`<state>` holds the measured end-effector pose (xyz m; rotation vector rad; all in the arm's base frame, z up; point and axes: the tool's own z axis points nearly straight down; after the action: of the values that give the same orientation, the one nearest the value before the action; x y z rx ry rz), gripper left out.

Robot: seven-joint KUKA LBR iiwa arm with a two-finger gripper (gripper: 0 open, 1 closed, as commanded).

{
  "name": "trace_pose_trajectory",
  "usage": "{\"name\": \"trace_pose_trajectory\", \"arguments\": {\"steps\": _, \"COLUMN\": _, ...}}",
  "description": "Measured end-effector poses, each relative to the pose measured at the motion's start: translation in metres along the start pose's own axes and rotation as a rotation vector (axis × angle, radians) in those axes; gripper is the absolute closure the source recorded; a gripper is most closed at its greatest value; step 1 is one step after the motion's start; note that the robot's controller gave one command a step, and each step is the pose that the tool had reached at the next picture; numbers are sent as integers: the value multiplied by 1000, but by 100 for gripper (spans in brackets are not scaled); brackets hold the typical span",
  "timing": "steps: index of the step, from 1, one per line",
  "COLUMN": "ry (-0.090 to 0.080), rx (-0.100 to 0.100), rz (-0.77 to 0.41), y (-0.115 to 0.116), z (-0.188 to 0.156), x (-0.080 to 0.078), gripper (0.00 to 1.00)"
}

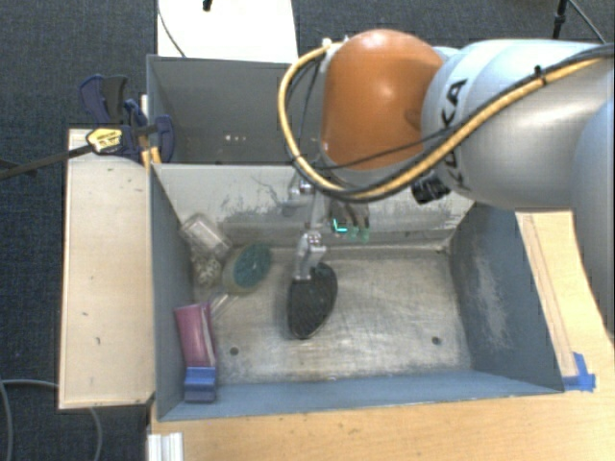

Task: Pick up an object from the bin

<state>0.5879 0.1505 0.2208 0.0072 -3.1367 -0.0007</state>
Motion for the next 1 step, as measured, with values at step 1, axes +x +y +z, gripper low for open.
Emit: {"name": "trace_pose_trajectory", "arguments": {"steps": 1, "ry": -27, "rx": 1, "rz": -412, "y": 12, "z": 136, "x": 0, "gripper": 0}}
